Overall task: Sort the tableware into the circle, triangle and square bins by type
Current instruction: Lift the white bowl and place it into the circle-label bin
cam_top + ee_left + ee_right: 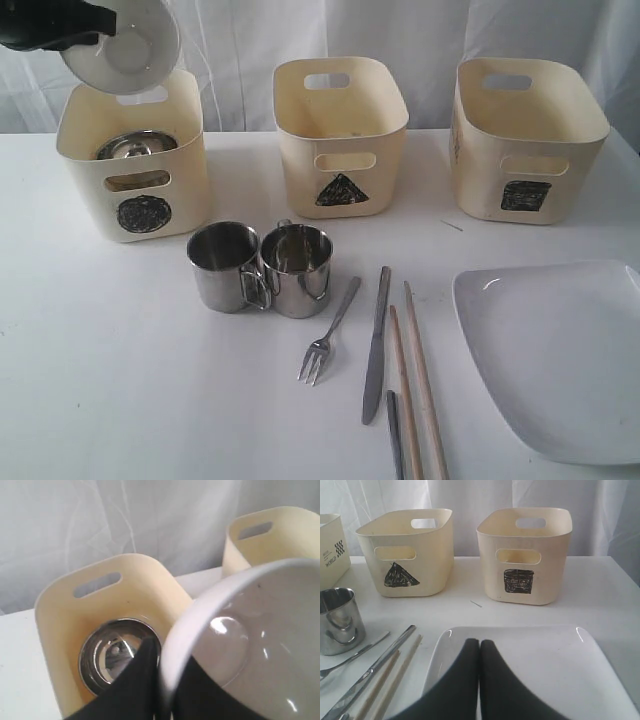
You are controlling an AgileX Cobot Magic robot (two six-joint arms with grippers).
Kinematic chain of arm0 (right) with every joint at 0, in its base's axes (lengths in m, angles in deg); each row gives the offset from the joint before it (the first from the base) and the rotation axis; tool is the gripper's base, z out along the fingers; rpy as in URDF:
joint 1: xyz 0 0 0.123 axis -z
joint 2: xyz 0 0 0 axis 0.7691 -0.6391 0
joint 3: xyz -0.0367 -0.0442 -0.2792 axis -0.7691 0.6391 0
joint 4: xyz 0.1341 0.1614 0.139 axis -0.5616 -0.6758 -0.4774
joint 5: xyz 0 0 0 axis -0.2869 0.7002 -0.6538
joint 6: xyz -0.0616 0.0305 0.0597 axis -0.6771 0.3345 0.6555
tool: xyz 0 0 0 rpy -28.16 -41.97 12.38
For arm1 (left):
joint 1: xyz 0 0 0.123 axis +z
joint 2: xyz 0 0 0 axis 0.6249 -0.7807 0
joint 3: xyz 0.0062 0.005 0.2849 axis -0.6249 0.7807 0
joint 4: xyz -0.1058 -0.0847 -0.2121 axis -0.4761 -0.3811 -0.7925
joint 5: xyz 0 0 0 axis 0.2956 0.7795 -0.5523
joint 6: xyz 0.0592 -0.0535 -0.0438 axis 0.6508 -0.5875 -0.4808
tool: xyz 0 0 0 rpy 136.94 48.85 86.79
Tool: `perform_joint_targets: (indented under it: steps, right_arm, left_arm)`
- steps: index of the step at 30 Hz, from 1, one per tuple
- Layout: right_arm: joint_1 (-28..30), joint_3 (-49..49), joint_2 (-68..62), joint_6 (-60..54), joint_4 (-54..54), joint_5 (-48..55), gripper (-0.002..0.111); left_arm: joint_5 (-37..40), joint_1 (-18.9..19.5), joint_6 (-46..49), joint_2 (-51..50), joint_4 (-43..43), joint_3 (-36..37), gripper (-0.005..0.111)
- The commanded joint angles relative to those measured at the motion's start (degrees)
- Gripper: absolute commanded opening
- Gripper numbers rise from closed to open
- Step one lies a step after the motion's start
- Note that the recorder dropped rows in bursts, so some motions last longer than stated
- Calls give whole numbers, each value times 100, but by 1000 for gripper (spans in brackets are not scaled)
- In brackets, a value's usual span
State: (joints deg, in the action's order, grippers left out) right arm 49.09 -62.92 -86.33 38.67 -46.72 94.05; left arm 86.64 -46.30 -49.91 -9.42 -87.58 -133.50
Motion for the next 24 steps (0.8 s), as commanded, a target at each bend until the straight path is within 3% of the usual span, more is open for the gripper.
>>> perform_joint_targets:
  steps: [1, 12, 24]
  right_arm:
    - [-16, 28, 18, -20, -6, -42, 0]
    - [-16, 28, 18, -20, -6, -53, 0]
    - [-16, 28, 18, -20, -6, -53, 0]
  left_arm:
    - [381, 239, -48, -980, -26, -949, 0]
    - [791, 292, -70, -2889, 348, -2542, 0]
    - [1076, 528, -350, -3234, 1035, -2860, 0]
